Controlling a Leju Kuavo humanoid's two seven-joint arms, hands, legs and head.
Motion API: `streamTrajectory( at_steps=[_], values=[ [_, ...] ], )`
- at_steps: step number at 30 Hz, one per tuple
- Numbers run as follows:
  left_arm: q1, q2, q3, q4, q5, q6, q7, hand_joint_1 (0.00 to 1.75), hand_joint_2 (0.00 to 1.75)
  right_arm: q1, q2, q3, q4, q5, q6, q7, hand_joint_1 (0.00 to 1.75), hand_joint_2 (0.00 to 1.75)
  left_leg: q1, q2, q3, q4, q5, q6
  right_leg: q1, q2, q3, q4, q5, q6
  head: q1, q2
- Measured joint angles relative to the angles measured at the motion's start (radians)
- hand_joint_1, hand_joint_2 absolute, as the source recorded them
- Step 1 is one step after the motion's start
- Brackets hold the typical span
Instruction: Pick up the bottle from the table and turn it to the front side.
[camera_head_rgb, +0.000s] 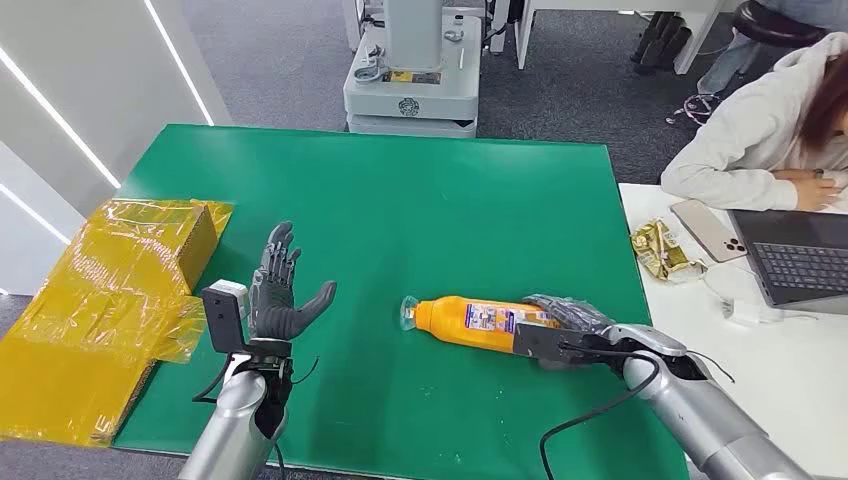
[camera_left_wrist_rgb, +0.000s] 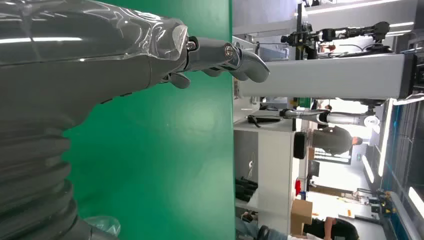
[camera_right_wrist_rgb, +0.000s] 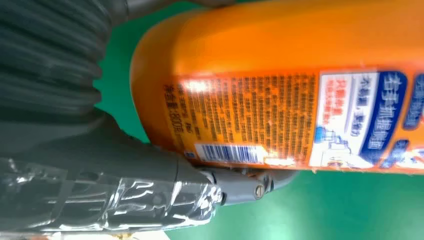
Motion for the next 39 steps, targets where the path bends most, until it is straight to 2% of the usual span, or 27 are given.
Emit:
streamTrajectory(
  at_steps=[3,8,16,19,25,29,34,39],
  values=[
    [0.001,0.000,0.000,0.000,0.001,0.002,0.006,0.00,1.75,-0.013,0.012,0.013,0.022,-0.006,-0.013,-0.013,1.25,1.75,0.000,0.000,0.000,0.000,0.000,0.000,0.000,0.000,0.000,0.000,0.000,0.000,0.000,0.000],
    [0.007,0.000,0.000,0.000,-0.001,0.011,0.010,0.00,1.75,-0.029,0.053,0.028,0.077,-0.020,-0.065,-0.046,1.72,1.75,0.000,-0.001,-0.001,0.000,0.001,0.000,0.000,-0.001,-0.001,0.001,0.000,0.000,0.000,0.000],
    [0.010,0.000,0.000,0.000,-0.012,0.015,0.010,0.00,1.75,-0.032,0.107,0.028,0.143,-0.040,-0.129,-0.086,1.75,1.75,0.000,-0.001,-0.003,0.000,0.001,0.000,0.000,-0.002,-0.002,0.001,0.000,0.000,0.000,0.000],
    [0.011,0.000,0.000,-0.001,-0.024,0.022,0.010,0.00,1.75,-0.010,0.117,0.011,0.148,-0.094,-0.159,-0.116,1.75,1.75,0.000,-0.002,-0.004,0.000,0.001,0.000,0.000,-0.002,-0.003,0.001,0.000,0.000,0.000,0.000],
    [0.030,-0.001,0.000,-0.010,-0.051,0.048,0.010,0.00,1.75,0.096,0.120,-0.113,0.096,-0.276,-0.213,-0.223,1.75,1.75,0.000,-0.003,-0.005,0.000,0.001,0.000,0.000,-0.004,-0.004,0.001,0.000,0.000,0.000,0.000],
    [0.045,0.000,0.000,-0.019,-0.061,0.071,0.008,0.00,1.75,0.229,0.124,-0.238,-0.001,-0.404,-0.267,-0.301,1.75,1.75,0.000,-0.006,-0.007,0.000,0.001,0.000,0.000,-0.006,-0.005,0.000,0.000,0.000,0.000,0.000],
    [0.052,0.004,0.001,-0.035,-0.069,0.087,0.006,0.00,1.75,0.414,0.149,-0.374,-0.158,-0.440,-0.360,-0.325,1.75,1.75,0.000,-0.006,-0.009,0.000,0.001,0.000,0.000,-0.007,-0.007,0.000,-0.001,0.000,0.000,0.000],
    [0.051,0.008,0.000,-0.045,-0.068,0.075,0.015,0.00,1.75,0.540,0.181,-0.478,-0.268,-0.454,-0.408,-0.331,1.75,1.75,0.000,-0.006,-0.009,0.000,0.001,0.000,0.000,-0.006,-0.008,0.000,-0.001,-0.001,0.000,0.000]
  ],
)
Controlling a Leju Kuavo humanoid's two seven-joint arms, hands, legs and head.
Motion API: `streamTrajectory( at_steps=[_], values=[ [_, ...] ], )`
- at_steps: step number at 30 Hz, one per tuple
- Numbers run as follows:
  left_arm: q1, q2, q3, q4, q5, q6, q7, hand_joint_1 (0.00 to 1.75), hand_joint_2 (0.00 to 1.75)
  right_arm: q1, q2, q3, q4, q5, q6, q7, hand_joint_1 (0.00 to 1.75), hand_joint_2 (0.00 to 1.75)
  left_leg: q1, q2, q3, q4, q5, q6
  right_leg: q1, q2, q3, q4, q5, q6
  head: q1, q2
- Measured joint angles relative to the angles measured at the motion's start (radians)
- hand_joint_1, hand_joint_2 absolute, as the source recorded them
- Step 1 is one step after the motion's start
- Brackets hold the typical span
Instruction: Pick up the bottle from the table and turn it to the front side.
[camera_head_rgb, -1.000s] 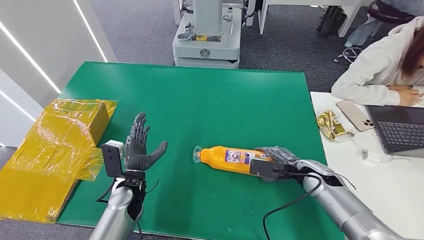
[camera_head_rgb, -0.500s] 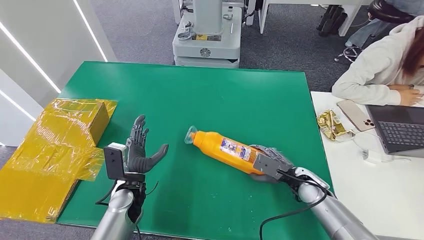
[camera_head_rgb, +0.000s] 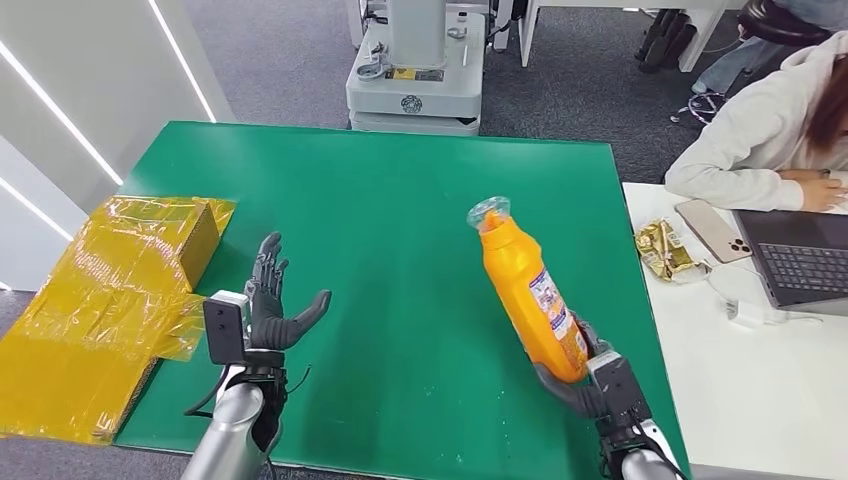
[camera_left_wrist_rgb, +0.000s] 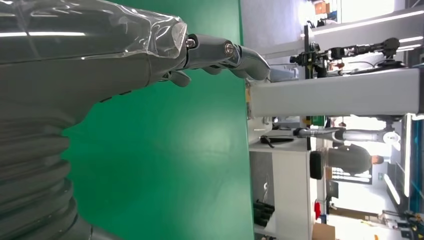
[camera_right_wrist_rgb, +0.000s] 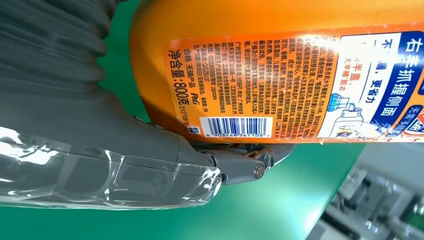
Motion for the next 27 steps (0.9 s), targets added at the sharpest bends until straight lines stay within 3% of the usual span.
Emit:
streamTrajectory(
  at_steps=[8,13,18,24,27],
  values=[
    [-0.064,0.008,-0.030,0.001,0.051,-0.180,0.078,0.00,1.75,0.068,0.076,-0.098,-0.089,0.039,-0.038,-0.035,1.75,1.75,0.000,0.002,0.000,0.000,0.001,0.000,0.000,0.002,-0.001,0.000,0.001,0.000,0.000,0.000],
    [-0.153,0.008,-0.069,0.022,0.127,-0.279,0.119,0.00,1.75,0.000,0.136,-0.110,-0.077,0.069,-0.013,-0.055,1.75,1.75,0.000,0.002,0.000,0.000,0.004,0.000,0.000,0.002,-0.001,0.001,0.003,-0.001,0.000,0.000],
    [-0.201,0.007,-0.098,0.043,0.160,-0.309,0.133,0.00,1.75,-0.052,0.169,-0.115,-0.054,0.074,-0.003,-0.064,1.75,1.75,0.000,0.002,0.000,0.000,0.004,0.000,0.000,0.002,-0.002,0.001,0.004,-0.001,0.000,0.000],
    [-0.272,-0.009,-0.142,0.086,0.362,-0.522,0.203,0.00,1.75,-0.136,0.204,-0.094,0.003,0.149,0.021,-0.063,1.75,1.75,0.000,0.002,-0.002,0.000,0.005,0.000,0.000,0.003,-0.004,0.002,0.005,-0.001,0.000,0.000],
    [-0.318,-0.025,-0.178,0.110,0.436,-0.574,0.238,0.00,1.75,-0.192,0.227,-0.062,0.054,0.181,0.019,-0.050,1.75,1.75,0.000,0.002,-0.002,0.000,0.007,0.000,0.000,0.003,-0.004,0.002,0.006,-0.001,0.000,0.000]
  ],
)
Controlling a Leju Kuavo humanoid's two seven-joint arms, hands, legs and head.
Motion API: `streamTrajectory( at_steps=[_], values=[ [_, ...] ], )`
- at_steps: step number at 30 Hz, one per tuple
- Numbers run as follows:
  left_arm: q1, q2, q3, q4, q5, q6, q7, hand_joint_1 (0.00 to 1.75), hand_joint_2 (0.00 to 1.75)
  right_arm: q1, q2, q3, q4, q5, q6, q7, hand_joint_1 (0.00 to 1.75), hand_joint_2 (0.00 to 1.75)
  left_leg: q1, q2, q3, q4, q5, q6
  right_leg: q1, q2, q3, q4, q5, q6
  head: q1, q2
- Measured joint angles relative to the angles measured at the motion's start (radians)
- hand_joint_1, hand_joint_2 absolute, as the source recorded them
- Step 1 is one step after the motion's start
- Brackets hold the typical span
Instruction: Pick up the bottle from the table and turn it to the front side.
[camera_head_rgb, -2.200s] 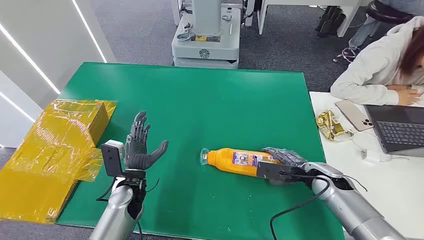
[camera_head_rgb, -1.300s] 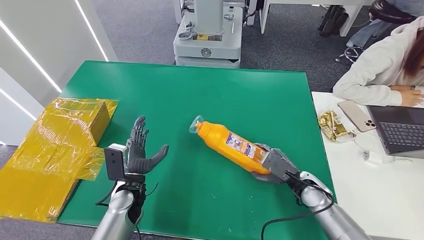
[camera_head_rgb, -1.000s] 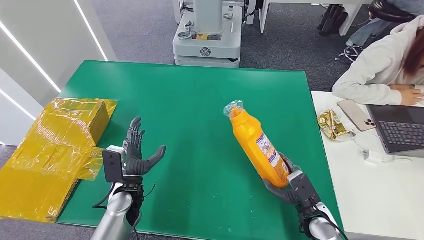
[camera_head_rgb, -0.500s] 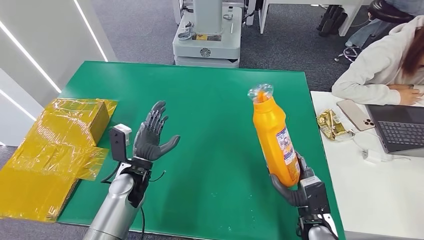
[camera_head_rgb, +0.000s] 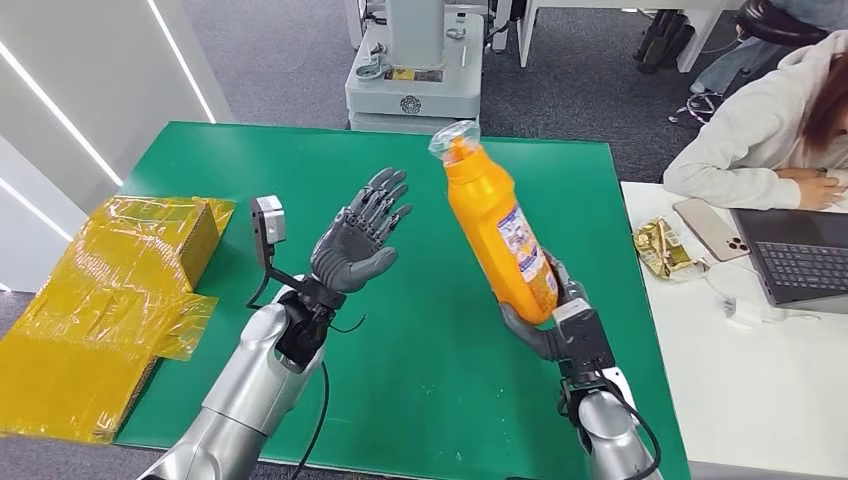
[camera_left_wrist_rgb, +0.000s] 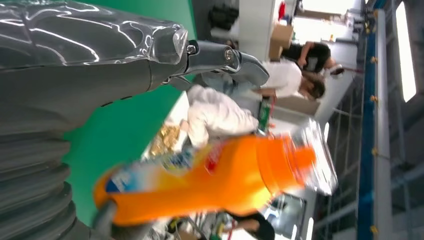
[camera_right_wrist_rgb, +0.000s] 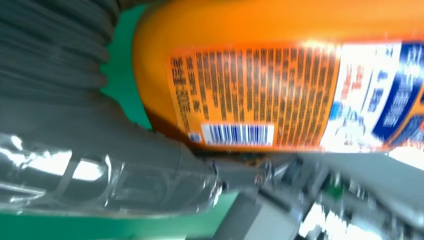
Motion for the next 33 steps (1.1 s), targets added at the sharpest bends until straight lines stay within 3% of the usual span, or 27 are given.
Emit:
streamTrajectory(
  at_steps=[7,16,25,29,33],
  values=[
    [-0.078,-0.026,-0.059,0.033,0.062,-0.028,0.040,0.00,1.75,-0.086,0.050,0.059,0.104,0.069,-0.020,0.032,1.75,1.75,0.000,0.000,-0.002,0.000,0.001,-0.001,0.000,0.000,-0.002,0.001,0.000,0.000,0.000,0.000],
    [-0.151,-0.032,-0.095,0.053,-0.028,0.091,0.020,0.00,1.75,-0.148,0.085,0.103,0.147,0.112,0.000,0.040,1.75,1.75,0.000,0.000,-0.003,0.000,0.001,-0.001,0.000,0.000,-0.003,0.002,0.001,0.000,0.000,0.000],
    [-0.170,-0.009,-0.096,0.103,-0.099,0.162,-0.012,0.00,1.75,-0.184,0.093,0.147,0.191,0.133,0.005,0.041,1.75,1.75,0.000,0.000,-0.004,0.000,0.002,-0.001,0.000,0.000,-0.004,0.003,0.001,0.000,0.000,0.000],
    [-0.170,0.005,-0.096,0.110,-0.099,0.159,-0.017,1.72,1.75,-0.203,0.097,0.160,0.214,0.130,0.008,0.035,1.75,1.75,0.000,0.000,-0.004,0.000,0.002,-0.001,0.000,0.000,-0.004,0.003,0.001,0.000,0.000,0.000],
    [-0.169,0.013,-0.096,0.110,-0.092,0.153,-0.016,1.75,1.75,-0.217,0.097,0.166,0.233,0.120,0.007,0.031,1.75,1.75,0.000,-0.001,-0.004,0.000,0.002,-0.001,0.000,-0.001,-0.004,0.003,0.001,0.000,0.000,0.000]
  ],
)
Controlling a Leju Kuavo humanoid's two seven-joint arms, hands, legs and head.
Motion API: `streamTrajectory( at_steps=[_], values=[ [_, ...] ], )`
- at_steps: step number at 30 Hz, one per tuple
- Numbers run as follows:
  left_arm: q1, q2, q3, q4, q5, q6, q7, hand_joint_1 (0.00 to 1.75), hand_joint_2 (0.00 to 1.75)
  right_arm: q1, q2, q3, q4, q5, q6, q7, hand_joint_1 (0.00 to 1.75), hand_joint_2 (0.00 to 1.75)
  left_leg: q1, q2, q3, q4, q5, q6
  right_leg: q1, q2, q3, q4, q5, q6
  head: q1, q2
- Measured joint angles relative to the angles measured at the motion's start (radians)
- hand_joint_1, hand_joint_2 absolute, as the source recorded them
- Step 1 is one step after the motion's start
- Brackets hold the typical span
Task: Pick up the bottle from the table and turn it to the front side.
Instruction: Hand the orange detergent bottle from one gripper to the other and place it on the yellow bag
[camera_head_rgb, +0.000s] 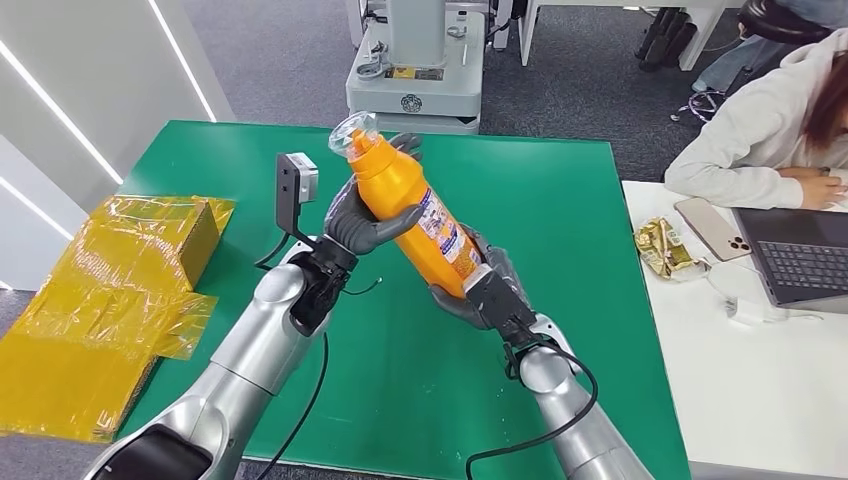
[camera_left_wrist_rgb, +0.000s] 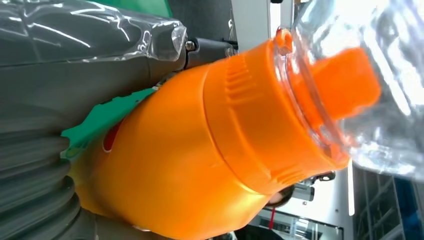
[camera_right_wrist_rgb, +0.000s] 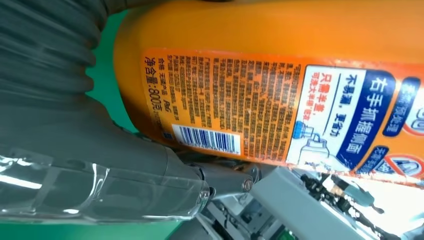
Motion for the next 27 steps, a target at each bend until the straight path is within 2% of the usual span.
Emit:
streamTrajectory(
  at_steps=[5,6,7,9,10,11,13,16,19,23,27],
  values=[
    [0.007,0.003,0.001,-0.004,0.021,-0.006,0.008,1.75,1.75,-0.001,0.000,0.000,0.012,-0.005,-0.003,-0.004,1.75,1.75,0.000,0.000,0.000,0.000,0.000,0.000,0.000,0.000,0.000,0.000,0.000,0.000,0.000,0.000],
    [0.009,0.004,0.002,-0.007,0.026,-0.005,0.011,1.75,1.75,0.000,0.000,0.001,0.012,-0.010,-0.004,-0.005,1.70,1.75,0.000,0.000,0.000,0.000,0.000,0.000,0.000,0.000,0.000,0.000,0.000,0.000,0.000,0.000],
    [0.011,0.004,0.003,-0.011,0.031,-0.004,0.013,1.75,1.75,0.002,0.000,0.001,0.013,-0.014,-0.006,-0.006,1.53,1.75,0.000,0.000,0.000,0.000,0.000,0.000,0.000,0.000,-0.001,0.000,0.000,0.000,0.000,0.000],
    [0.017,0.004,0.006,-0.018,0.046,-0.001,0.015,1.75,1.75,0.008,0.000,0.002,0.012,-0.026,-0.009,-0.010,0.97,1.75,0.000,0.000,0.000,0.000,0.000,0.000,0.000,0.000,-0.001,0.000,0.000,0.000,0.000,0.000],
    [0.019,0.004,0.008,-0.020,0.054,0.001,0.016,1.75,1.75,0.011,0.000,0.003,0.011,-0.030,-0.010,-0.011,0.58,1.75,0.000,0.000,0.000,0.000,0.000,0.000,0.000,0.000,-0.001,0.000,0.000,0.000,0.000,0.000],
    [0.022,0.004,0.010,-0.021,0.062,0.002,0.017,1.75,1.75,0.015,0.000,0.003,0.010,-0.035,-0.011,-0.013,0.31,1.75,0.000,0.000,0.000,0.000,0.000,0.000,0.000,0.000,-0.001,0.000,0.000,0.000,0.000,0.000],
    [0.025,0.004,0.012,-0.023,0.076,0.003,0.018,1.75,1.75,0.026,0.000,0.003,0.005,-0.045,-0.015,-0.016,0.00,1.75,0.000,0.000,0.000,0.000,0.000,0.000,0.000,0.000,-0.001,0.000,0.000,0.000,0.000,0.000],
    [0.027,0.004,0.015,-0.023,0.079,0.016,0.013,1.75,1.75,0.043,-0.003,0.001,-0.007,-0.055,-0.023,-0.016,0.00,1.75,0.000,0.000,0.000,0.000,0.000,0.000,0.000,0.000,-0.001,0.000,0.000,0.000,0.000,0.000],
    [0.024,0.007,0.016,-0.023,-0.014,0.094,-0.032,1.75,1.75,0.073,-0.015,-0.008,-0.031,-0.066,-0.035,-0.014,0.00,1.75,0.000,0.000,-0.001,0.001,0.000,0.000,0.000,0.000,-0.002,0.000,0.000,0.000,0.000,0.000],
    [0.011,0.018,0.016,-0.027,-0.297,0.275,-0.109,1.75,1.75,0.131,-0.041,-0.025,-0.089,-0.077,-0.044,-0.015,0.00,1.75,0.000,0.000,-0.001,0.001,0.000,0.000,0.000,0.000,-0.002,0.000,0.000,0.000,0.000,0.000],
    [-0.008,0.032,0.015,-0.028,-0.579,0.430,-0.130,1.75,1.75,0.198,-0.075,-0.044,-0.173,-0.092,-0.053,-0.017,0.00,1.75,0.000,0.000,-0.001,0.001,0.000,0.000,0.000,0.000,-0.002,0.000,0.000,0.000,0.000,0.000]
  ],
)
